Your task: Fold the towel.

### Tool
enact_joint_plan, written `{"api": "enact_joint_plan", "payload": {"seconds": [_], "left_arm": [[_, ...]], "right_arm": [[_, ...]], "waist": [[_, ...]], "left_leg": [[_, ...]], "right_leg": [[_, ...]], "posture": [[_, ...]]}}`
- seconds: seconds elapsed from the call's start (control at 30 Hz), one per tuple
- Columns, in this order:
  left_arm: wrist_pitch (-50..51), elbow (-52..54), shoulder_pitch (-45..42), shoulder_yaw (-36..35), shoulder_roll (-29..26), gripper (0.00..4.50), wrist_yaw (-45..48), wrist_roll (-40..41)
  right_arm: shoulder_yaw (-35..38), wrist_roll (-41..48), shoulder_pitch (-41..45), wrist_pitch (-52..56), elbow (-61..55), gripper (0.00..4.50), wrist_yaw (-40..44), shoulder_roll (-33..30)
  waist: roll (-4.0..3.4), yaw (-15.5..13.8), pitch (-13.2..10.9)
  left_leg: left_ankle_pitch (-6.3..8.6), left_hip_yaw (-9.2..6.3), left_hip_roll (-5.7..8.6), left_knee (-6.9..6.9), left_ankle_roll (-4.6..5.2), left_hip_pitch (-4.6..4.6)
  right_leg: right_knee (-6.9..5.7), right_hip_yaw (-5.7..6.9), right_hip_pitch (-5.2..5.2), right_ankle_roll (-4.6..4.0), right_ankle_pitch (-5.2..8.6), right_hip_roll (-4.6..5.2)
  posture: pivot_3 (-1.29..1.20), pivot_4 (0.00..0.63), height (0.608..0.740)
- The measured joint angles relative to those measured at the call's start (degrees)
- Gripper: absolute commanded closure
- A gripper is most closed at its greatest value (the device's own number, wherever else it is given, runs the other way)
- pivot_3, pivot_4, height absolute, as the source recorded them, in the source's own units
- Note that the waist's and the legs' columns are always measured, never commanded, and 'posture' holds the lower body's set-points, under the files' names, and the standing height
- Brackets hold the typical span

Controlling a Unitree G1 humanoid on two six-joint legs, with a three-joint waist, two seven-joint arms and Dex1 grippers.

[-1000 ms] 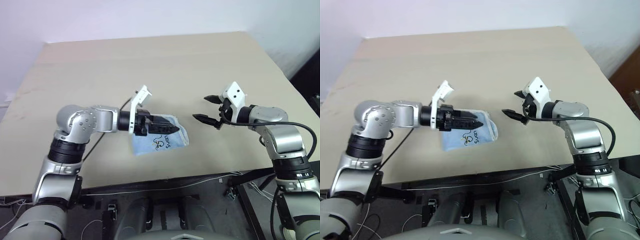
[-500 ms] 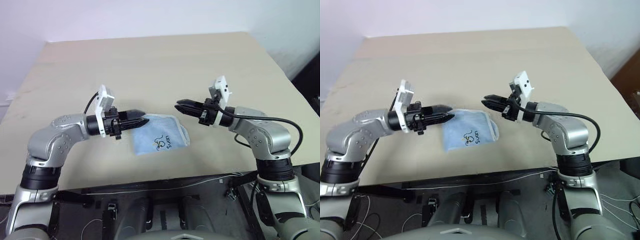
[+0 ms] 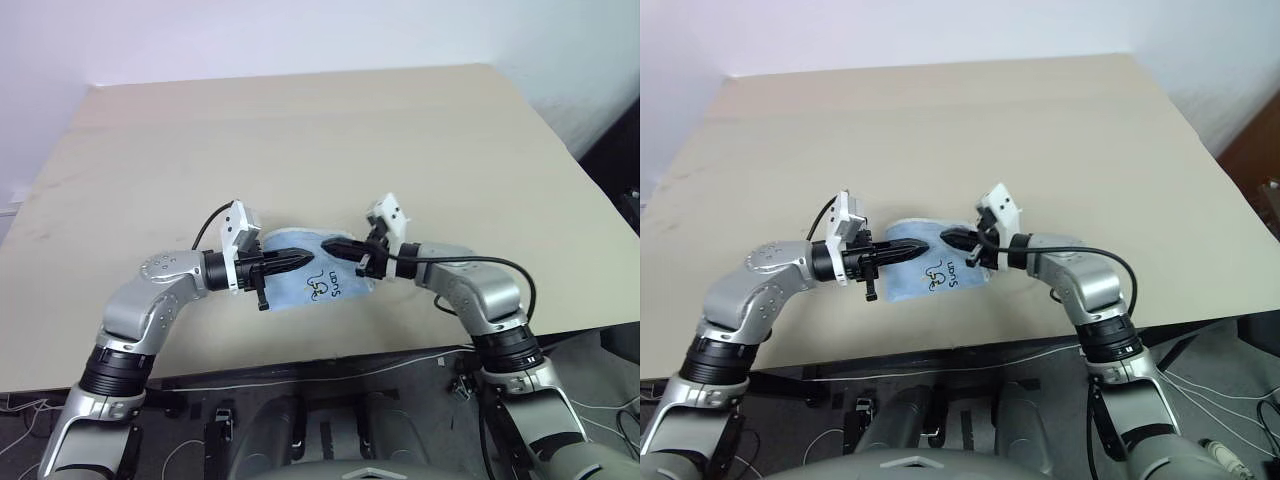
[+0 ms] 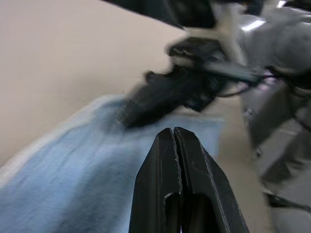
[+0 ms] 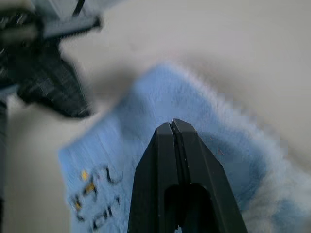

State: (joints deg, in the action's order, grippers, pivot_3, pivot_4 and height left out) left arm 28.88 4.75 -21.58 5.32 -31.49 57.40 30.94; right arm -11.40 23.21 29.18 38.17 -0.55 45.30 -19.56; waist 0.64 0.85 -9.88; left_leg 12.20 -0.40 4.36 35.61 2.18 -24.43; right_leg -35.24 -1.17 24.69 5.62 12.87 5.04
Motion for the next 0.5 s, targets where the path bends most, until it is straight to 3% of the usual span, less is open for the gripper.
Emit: {"api": "enact_joint_plan", "payload": {"seconds": [0.2, 0.43, 0.5], "left_arm": [[-8.0, -6.7, 4.1, 4.6, 0.7, 4.46, 2.1, -7.6], [-10.9, -8.5, 4.6, 3.8, 4.7, 4.46, -0.2, -9.0], [-11.5, -8.7, 5.2, 2.8, 5.3, 4.5, -0.1, -8.8]], "right_arm": [[-2.0, -4.1, -0.7, -4.2, 5.5, 4.5, -0.4, 0.8], [-1.2, -4.5, -1.1, -8.7, 9.8, 4.5, 0.9, 2.2], [-0.5, -3.8, -1.1, -8.5, 9.9, 4.15, 1.8, 2.5]], "waist": [[0.01, -0.1, 0.0], [0.02, -0.1, 0.1], [0.02, -0.1, 0.1]], "left_leg": [[0.01, 0.0, 0.0, 0.02, 0.0, 0.02], [0.01, -0.03, 0.0, 0.05, 0.0, 0.3], [0.01, -0.03, 0.0, 0.05, 0.0, 0.3]], "right_leg": [[0.02, 0.0, -0.05, -0.01, 0.0, 0.01], [0.01, 0.03, -0.33, -0.05, 0.02, 0.03], [-0.01, 0.03, -0.31, -0.02, 0.01, 0.02]], "posture": [[0.0, 0.15, 0.74], [0.0, 0.15, 0.74], [0.0, 0.15, 0.74]]}}
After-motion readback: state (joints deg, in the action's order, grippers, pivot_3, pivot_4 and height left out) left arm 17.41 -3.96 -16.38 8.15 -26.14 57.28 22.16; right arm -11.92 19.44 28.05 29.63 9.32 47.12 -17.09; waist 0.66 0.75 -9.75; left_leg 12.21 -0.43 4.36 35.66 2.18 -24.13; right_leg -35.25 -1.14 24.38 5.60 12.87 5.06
